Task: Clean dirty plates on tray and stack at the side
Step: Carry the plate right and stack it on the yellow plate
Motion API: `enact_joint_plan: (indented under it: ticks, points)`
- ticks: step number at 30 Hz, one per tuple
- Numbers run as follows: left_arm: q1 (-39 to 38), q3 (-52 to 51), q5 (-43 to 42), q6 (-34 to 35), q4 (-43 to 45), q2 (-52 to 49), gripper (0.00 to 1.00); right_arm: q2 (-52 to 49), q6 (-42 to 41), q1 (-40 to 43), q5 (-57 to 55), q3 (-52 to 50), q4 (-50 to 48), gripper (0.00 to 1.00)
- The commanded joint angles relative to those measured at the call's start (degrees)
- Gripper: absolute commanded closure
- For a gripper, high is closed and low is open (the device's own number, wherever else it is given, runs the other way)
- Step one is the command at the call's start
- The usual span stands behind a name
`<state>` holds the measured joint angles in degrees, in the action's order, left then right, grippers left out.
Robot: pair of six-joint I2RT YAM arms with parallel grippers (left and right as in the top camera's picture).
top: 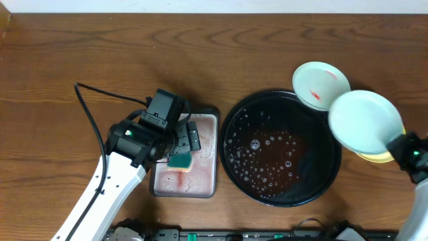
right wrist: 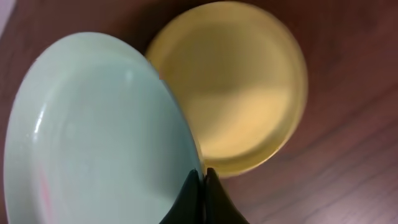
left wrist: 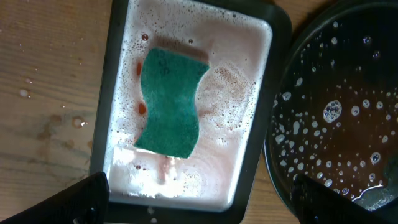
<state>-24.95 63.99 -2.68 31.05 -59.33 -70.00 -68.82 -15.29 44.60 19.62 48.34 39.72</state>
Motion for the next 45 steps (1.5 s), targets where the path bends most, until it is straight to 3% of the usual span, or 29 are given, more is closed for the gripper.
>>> enact_joint_plan:
  ticks: [1, 5, 11, 12, 15, 17, 22, 24, 25, 26, 32, 39, 43, 45]
  points:
    - [0.24, 0.37, 0.28, -0.59, -0.13, 0.02, 0.07, -7.56, -5.27, 5.33, 2.91, 0.9, -5.22, 0.99]
    - [0.24, 0.37, 0.28, -0.59, -0.13, 0.02, 0.07, -13.44, -8.41, 8.37, 2.91, 0.92, -11.69, 0.99]
    - [0.24, 0.37, 0.28, -0.59, -0.13, 0.02, 0.06, -16.37, -2.1, 6.95, -2.75, 0.92, -13.03, 0.99]
    - [0.24, 0.37, 0.28, -0.59, -0.13, 0.02, 0.06, -16.33, -1.64, 6.49, -4.04, 0.92, -12.96, 0.95]
    - [0.24, 0.37, 0.28, -0.59, -0.13, 0.02, 0.06, -15.98, -0.5, 4.9, -3.17, 1.4, -13.0, 0.59]
    - [0.24, 0.37, 0.28, -0.59, -0.13, 0.02, 0.06, -15.23, -0.48, 3.61, 1.73, 2.27, -12.92, 0.4]
    - [0.24, 0.37, 0.28, -0.59, -0.13, 0.02, 0.06, -10.34, 3.48, -5.68, 13.53, 6.4, -9.44, 0.32]
    - [0.24, 0.37, 0.28, -0.59, -0.13, 0.02, 0.06, -8.44, 5.86, -10.56, 13.14, 7.45, -7.76, 0.28]
    - [0.24, 0.37, 0.28, -0.59, -0.13, 0.02, 0.06, -7.48, 6.21, -13.53, 11.52, 7.58, -7.37, 0.21]
    - [0.24, 0.37, 0.28, -0.59, -0.13, 0.02, 0.06, -6.75, 6.21, -16.44, 9.22, 7.58, -7.17, 0.01]
    - [0.24, 0.37, 0.28, -0.59, -0.13, 0.02, 0.06, -8.72, 4.35, -30.38, -6.6, 7.1, -7.37, 0.01]
    - [0.24, 0.35, 0.28, -0.59, -0.13, 0.02, 0.06, -19.02, -12.07, -30.82, -9.62, 7.1, -14.58, 0.02]
    - [0.24, 0.37, 0.28, -0.59, -0.13, 0.02, 0.06, -24.33, -13.64, -30.56, -7.17, 7.1, -20.48, 0.28]
    - [0.24, 0.37, 0.28, -0.59, -0.13, 0.02, 0.06, -26.84, -14.71, -30.56, -7.32, 7.1, -21.99, 0.34]
